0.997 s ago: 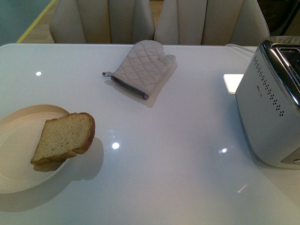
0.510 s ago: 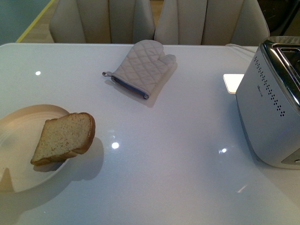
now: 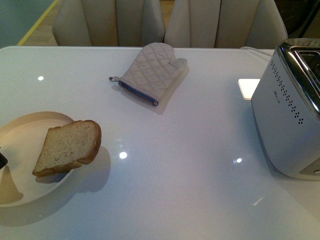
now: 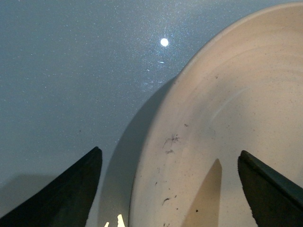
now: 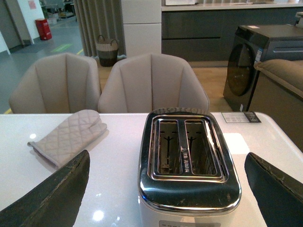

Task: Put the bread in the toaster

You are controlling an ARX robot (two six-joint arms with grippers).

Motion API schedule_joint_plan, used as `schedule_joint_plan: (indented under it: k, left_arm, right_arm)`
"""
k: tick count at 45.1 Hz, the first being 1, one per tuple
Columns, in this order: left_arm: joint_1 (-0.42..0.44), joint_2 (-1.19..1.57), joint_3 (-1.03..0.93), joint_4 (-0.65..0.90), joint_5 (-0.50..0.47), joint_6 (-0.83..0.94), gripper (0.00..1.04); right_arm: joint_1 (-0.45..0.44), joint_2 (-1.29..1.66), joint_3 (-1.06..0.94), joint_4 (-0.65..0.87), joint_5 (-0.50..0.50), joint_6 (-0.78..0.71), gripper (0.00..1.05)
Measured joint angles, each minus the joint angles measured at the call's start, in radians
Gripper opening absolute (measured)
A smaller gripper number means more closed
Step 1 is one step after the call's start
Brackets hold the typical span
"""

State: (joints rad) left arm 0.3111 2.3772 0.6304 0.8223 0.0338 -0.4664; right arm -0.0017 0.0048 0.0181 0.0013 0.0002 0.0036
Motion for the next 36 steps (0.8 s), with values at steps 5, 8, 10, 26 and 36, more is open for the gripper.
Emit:
schedule_joint_plan:
  k: [5,8,10,26,36]
  left_arm:
    - [-0.003,0.014,0.011,-0.005,-0.013,0.008,0.7]
    - [-0.004,0.025,0.016,-0.004,-0.016,0.014,0.57]
    - [-0.005,0.031,0.016,-0.002,-0.016,0.019,0.5]
    - [-0.051,0.055,-0.005,0.065,0.021,-0.022,0.06]
    - [-0.177,0.055,-0.043,0.112,0.008,-0.075,0.06]
  right_arm:
    - [0.0,0.0,0.0,0.0,0.0,0.0,0.96]
    - [0.0,0.0,0.0,0.0,0.0,0.0,0.96]
    - [0.0,0.0,0.0,0.0,0.0,0.0,0.96]
    - [0.0,0.0,0.0,0.0,0.0,0.0,0.96]
    - [0.0,0.0,0.0,0.0,0.0,0.0,0.96]
